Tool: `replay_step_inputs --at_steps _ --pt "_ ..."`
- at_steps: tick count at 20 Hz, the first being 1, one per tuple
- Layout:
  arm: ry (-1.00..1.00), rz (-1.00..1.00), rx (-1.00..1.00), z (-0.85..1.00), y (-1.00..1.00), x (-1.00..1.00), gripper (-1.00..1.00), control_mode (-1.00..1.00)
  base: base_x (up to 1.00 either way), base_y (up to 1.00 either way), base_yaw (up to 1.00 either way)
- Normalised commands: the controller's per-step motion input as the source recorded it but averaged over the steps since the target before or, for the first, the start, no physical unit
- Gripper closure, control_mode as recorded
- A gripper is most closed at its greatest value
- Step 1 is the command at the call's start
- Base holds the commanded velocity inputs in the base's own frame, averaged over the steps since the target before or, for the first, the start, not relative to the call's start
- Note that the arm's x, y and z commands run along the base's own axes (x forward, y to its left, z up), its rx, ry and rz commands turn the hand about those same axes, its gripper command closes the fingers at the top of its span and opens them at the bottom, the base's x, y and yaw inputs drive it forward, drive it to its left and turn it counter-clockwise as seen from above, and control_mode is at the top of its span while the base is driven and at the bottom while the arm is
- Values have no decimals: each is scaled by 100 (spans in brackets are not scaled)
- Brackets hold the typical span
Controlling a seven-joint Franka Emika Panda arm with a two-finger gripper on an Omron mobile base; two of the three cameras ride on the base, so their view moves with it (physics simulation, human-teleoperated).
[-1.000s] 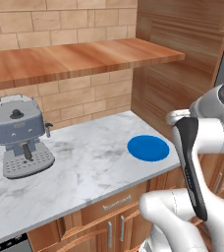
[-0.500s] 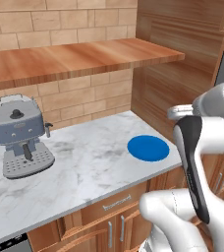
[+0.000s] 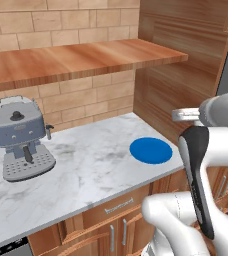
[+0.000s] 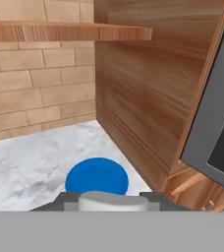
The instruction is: Pick the marshmallow from the counter and place it in the microwave. Then turn on the microwave.
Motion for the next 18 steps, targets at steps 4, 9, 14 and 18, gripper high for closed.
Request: replay_step_inputs --at_steps 4,9,14,18 --pt "-8 -1 0 15 2 -21 100 -100 0 0 0" --pt "-7 0 0 16 0 -20 100 -100 0 0 0" --pt "-5 0 0 12 1 -21 100 -100 0 0 0" --pt "-1 0 0 4 5 -15 100 -100 0 0 0"
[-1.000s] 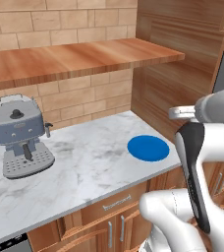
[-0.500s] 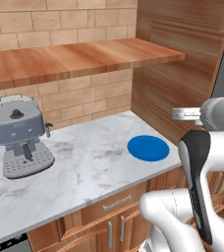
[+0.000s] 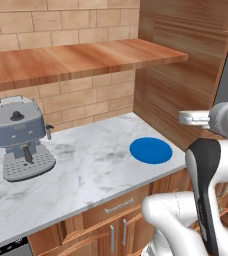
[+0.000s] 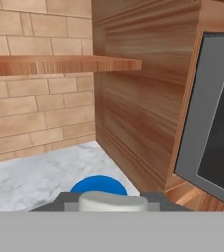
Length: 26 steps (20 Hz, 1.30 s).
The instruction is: Pick the marshmallow from the counter and place it in the microwave. Then turn on the microwave.
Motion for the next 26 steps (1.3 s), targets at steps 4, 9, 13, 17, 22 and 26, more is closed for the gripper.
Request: replay_step_inputs --at_steps 4,9,13,17,22,26 --pt "0 0 0 0 10 -7 100 -100 0 0 0" --pt "0 0 0 0 8 -9 100 -100 0 0 0" --pt "2 0 0 0 12 -10 100 -100 0 0 0" --pt "0 0 0 0 0 0 100 100 -8 7 0" --pt "0 0 0 0 0 0 100 100 -9 1 0" --pt "0 0 0 0 0 0 100 100 -9 0 0"
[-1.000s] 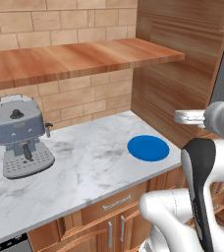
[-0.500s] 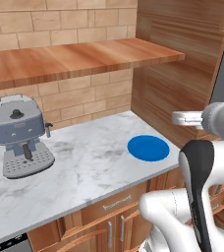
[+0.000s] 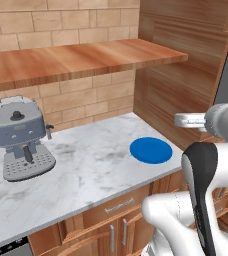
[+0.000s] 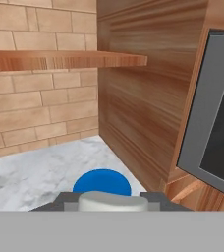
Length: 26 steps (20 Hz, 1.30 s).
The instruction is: Pick the marshmallow from the counter and place it in the microwave. Then turn on the microwave.
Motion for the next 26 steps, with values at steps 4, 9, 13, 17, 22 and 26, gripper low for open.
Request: replay_step_inputs --at_steps 4,9,13,17,22,26 --pt "0 0 0 0 0 0 100 100 -14 0 0" --pt "0 0 0 0 0 0 100 100 -39 -1 -1" --pt "0 0 0 0 0 0 100 100 -58 -6 -5" --pt "0 0 0 0 0 0 100 100 -62 -8 -7" --pt "0 0 0 0 0 0 100 100 -54 -14 -9" --pt "0 0 0 0 0 0 100 100 -50 -23 -11"
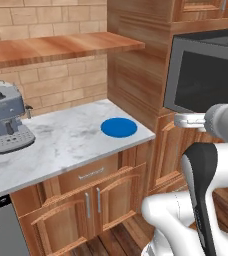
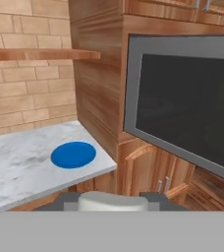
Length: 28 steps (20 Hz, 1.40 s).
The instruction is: Pick the marshmallow from the counter and place it in the microwave. Then turn on the microwave.
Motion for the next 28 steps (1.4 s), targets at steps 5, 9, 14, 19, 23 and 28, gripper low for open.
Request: replay_step_inputs --at_steps 5,9,14,19,23,28 --pt "0 0 0 0 0 0 100 100 -42 -32 -14" --pt "0 0 0 0 0 0 100 100 -27 -45 -20" --pt "0 0 0 0 0 0 100 100 -16 -45 -25" --pt "0 0 0 0 0 0 100 100 -15 -43 -26" --pt "0 0 0 0 0 0 100 100 -14 -43 -26" --pt "0 0 0 0 0 0 100 100 -15 -42 -25"
